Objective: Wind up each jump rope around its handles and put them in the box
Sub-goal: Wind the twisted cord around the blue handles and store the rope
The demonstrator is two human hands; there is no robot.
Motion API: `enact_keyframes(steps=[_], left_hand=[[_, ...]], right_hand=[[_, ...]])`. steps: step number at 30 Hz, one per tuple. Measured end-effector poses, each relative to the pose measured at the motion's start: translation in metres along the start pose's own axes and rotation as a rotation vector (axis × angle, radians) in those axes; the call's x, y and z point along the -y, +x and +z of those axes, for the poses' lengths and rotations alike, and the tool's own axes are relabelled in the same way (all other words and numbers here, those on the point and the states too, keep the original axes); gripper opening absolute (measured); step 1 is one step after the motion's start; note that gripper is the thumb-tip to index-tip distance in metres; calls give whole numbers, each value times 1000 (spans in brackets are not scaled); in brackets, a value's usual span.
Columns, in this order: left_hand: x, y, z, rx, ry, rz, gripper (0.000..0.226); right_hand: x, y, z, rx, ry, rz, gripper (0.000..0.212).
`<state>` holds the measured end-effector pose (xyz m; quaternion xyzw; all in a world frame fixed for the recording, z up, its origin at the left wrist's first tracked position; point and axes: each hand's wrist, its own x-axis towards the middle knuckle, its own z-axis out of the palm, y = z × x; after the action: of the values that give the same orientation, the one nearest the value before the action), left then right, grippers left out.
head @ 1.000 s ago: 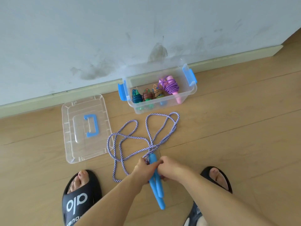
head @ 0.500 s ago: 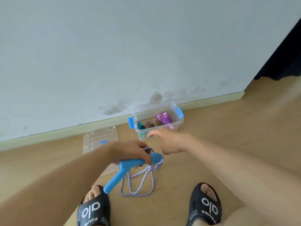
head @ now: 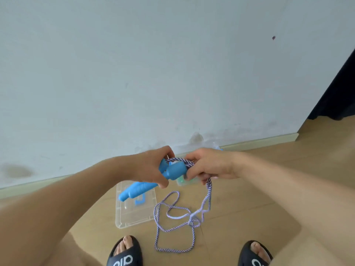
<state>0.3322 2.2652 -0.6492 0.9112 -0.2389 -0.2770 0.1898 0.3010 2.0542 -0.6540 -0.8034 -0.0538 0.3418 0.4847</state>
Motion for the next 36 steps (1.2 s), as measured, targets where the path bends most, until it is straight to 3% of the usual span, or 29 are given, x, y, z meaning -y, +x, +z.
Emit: enact_keyframes(steps=[4,10,14,17,20,27,33,36], left_hand=[[9,8,-2,-143,-33,36,65],[12,25,-13,-263,46,32,35],[14,38,-17,-289,171,122,23],[20,47,-15,-287,169,180,34],[20,51,-15,-302,152,236,50],[13,54,-16,-300,104,345,58],[14,56,-18,-351,139,339,61],[17,54,-23,-400,168,234,45]], right_hand=[[18,-10,-4,-30,107,-12,11],[18,1,-19,-115,180,-61,35],[12,10,-24,-160,118,-68,37],[14,14,-24,-164,154,-55,30],[12,24,-20,-177,204,-65,36],[15,33,-24,-210,218,-50,31],[15,42,-19,-318,245,-85,37],[21,38,-24,-354,214,-105,37]])
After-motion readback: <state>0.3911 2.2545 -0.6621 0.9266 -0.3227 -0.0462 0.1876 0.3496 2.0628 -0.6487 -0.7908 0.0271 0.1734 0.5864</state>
